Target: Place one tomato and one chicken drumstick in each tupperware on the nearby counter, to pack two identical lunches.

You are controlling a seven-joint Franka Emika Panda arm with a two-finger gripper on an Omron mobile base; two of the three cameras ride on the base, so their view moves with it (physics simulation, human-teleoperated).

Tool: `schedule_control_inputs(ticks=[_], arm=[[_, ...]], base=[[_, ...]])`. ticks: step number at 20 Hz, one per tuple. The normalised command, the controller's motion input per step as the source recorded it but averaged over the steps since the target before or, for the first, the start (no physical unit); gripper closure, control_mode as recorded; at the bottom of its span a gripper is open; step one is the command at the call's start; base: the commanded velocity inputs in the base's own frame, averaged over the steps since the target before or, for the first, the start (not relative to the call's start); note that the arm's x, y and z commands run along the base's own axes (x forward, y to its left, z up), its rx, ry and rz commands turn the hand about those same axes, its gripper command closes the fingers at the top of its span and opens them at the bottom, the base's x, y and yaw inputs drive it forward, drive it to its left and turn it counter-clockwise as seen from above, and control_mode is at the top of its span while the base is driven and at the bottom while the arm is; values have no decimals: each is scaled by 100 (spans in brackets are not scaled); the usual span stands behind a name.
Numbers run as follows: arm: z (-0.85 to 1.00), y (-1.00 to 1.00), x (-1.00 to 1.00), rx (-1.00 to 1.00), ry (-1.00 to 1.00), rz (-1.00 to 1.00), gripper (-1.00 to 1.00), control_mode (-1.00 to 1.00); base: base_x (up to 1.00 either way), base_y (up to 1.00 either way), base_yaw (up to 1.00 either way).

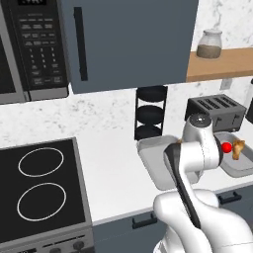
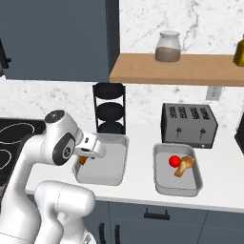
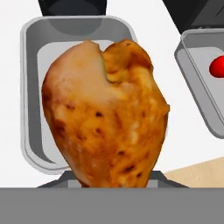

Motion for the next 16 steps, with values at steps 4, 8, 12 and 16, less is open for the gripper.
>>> schedule_control_inputs(ticks=[4, 8, 12, 16], arm=[[-36, -29, 32, 0, 7, 13, 100, -100], [-35, -36, 30, -2, 5, 31, 100, -100], [-28, -6, 39, -2, 12, 35, 100, -100], [-28, 3, 79, 0, 7, 18, 100, -100]], base=[[0, 0, 0], [0, 0, 0], [0, 0, 0], [0, 0, 0]])
